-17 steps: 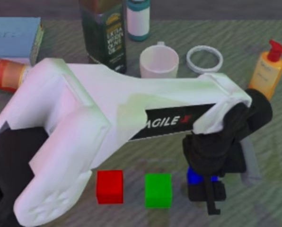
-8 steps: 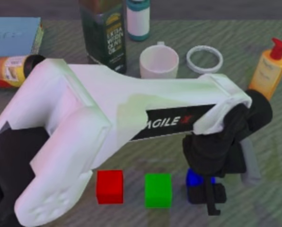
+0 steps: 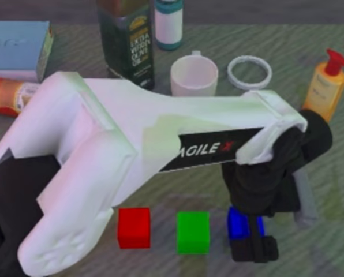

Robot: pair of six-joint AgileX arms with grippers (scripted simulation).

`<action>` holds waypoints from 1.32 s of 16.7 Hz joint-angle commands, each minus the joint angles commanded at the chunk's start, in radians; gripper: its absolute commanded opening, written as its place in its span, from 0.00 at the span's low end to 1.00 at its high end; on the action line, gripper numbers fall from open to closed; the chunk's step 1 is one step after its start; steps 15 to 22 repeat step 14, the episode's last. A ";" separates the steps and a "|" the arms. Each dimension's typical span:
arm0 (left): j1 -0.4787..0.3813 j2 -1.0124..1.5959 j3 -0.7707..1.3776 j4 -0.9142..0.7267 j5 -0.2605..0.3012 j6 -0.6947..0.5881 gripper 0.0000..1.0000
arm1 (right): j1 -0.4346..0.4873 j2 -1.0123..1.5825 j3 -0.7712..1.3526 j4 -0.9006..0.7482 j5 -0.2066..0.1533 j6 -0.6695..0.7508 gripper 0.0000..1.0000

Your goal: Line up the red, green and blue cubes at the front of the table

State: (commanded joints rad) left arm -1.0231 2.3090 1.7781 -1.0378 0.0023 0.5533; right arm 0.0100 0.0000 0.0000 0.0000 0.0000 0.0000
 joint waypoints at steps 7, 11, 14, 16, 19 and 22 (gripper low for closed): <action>0.006 -0.008 0.038 -0.042 0.000 -0.001 1.00 | 0.000 0.000 0.000 0.000 0.000 0.000 1.00; 0.016 -0.037 0.149 -0.197 0.000 -0.002 1.00 | 0.000 0.000 0.000 0.000 0.000 0.000 1.00; 0.020 -0.053 0.192 -0.245 -0.001 -0.002 1.00 | 0.000 0.000 0.000 0.000 0.000 0.000 1.00; 0.020 -0.053 0.192 -0.245 -0.001 -0.002 1.00 | 0.000 0.000 0.000 0.000 0.000 0.000 1.00; 0.020 -0.053 0.192 -0.245 -0.001 -0.002 1.00 | 0.000 0.000 0.000 0.000 0.000 0.000 1.00; 0.020 -0.053 0.192 -0.245 -0.001 -0.002 1.00 | 0.000 0.000 0.000 0.000 0.000 0.000 1.00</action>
